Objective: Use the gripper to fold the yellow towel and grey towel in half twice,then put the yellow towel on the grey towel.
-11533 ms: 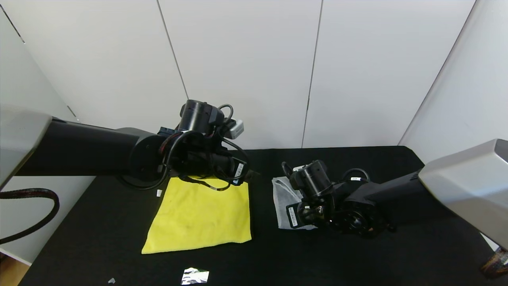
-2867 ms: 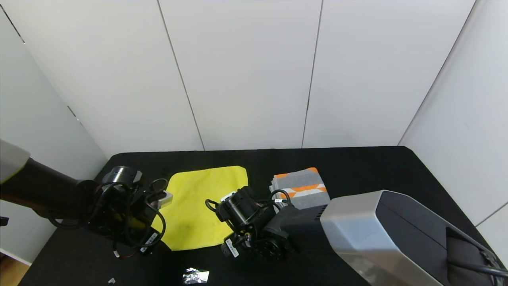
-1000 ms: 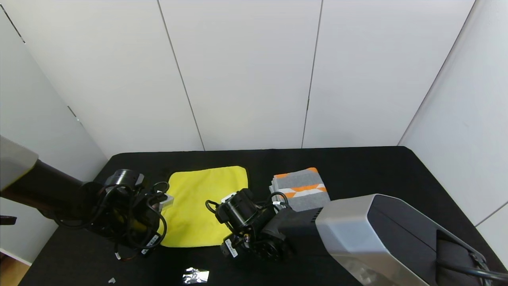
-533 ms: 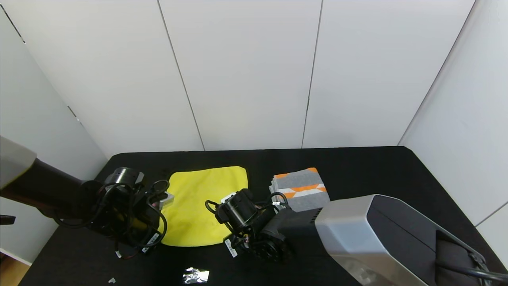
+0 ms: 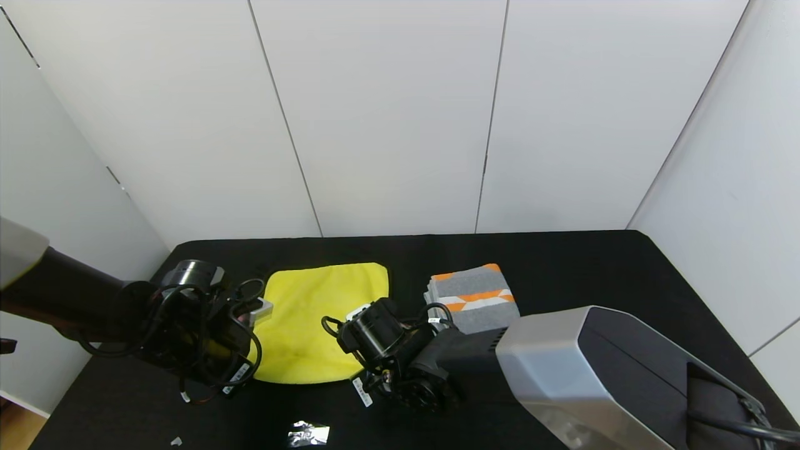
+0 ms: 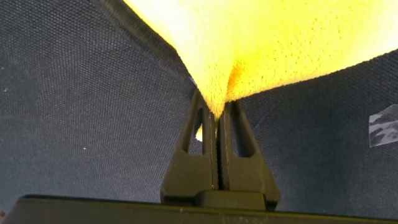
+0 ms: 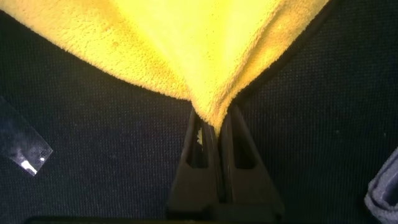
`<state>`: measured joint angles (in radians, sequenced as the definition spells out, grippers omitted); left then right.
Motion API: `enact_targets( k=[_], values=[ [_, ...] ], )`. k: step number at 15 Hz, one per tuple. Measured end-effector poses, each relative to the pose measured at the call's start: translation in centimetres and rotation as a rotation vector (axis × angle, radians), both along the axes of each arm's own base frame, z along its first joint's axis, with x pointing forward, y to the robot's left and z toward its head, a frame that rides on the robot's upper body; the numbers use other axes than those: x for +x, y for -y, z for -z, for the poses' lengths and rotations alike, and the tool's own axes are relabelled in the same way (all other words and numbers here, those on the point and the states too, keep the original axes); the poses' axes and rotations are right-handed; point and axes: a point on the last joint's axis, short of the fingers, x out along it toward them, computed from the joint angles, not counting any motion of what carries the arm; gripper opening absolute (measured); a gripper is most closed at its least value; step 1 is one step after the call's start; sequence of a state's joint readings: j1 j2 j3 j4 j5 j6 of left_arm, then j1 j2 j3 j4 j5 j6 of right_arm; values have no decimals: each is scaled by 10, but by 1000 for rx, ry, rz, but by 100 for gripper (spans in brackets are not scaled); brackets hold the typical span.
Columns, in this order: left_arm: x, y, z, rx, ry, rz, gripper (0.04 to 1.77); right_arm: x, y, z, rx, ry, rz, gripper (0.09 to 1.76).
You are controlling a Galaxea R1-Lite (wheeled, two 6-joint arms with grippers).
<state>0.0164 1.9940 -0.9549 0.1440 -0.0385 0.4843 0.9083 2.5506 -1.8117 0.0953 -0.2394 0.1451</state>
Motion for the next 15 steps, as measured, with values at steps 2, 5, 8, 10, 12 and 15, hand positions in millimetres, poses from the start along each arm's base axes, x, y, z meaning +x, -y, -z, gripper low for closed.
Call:
enact_targets(
  k=[2,5,8,10,12,15],
  values=[
    [0,0,0,-3,2,-2,12,-1,0,-2,4,-3,4,12],
    [0,0,-1,-11,4,-4,12,-3,2,-9,14,-24,20,12],
    [-2,0,-5,-24,14,-4,12,-8,2,-20,24,-45,30,12],
    [-4,0,-8,-31,21,-1,12,-11,3,-26,36,-72,23,12],
    [-9,0,-10,-34,12,-2,12,-16,5,-31,33,-122,21,12],
    [-20,1,-11,-50,-32,1,12,-22,9,-39,27,-151,33,12]
  ],
)
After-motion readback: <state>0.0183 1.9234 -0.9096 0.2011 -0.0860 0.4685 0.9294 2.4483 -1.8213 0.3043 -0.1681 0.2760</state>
